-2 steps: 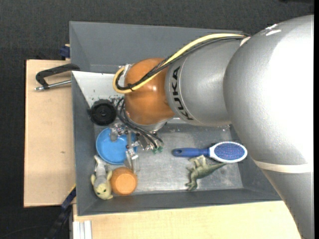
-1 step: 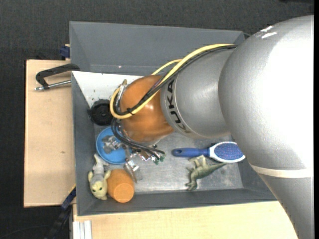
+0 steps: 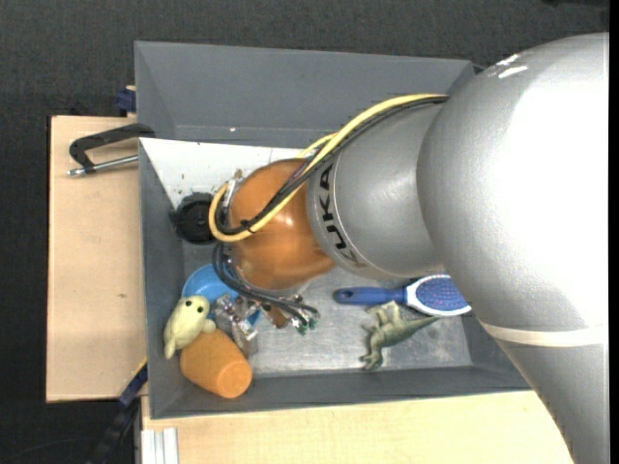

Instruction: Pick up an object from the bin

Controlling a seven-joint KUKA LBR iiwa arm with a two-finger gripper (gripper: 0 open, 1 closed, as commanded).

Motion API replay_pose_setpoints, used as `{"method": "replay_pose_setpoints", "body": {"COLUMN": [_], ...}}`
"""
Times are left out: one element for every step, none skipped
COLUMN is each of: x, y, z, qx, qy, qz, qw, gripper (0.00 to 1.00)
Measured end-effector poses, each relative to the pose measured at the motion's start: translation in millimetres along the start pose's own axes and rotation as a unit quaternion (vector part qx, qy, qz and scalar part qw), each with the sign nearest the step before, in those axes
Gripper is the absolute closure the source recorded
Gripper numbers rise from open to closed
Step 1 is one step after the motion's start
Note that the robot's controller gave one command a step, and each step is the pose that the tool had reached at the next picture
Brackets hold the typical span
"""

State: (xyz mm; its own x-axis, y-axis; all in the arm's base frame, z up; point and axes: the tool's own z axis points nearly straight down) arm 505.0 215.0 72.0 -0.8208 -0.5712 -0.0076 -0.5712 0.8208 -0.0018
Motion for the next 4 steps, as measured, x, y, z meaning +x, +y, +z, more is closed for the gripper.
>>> {"method": "replay_pose_setpoints", "body": {"x": [0.6,0.6,-12.2,-39.2], "y": [1,-1,-9,-19], "z": [1,0,-112,-184], "qx": [-0.001,0.001,0.000,0.000], "qy": [0.0011,0.0011,-0.0036,-0.0022], "qz": [0.000,0.000,-0.012,-0.259], "qw": [1.0000,1.0000,0.9999,0.9659], "gripper": [0.00,1.00,1.00,1.00]}}
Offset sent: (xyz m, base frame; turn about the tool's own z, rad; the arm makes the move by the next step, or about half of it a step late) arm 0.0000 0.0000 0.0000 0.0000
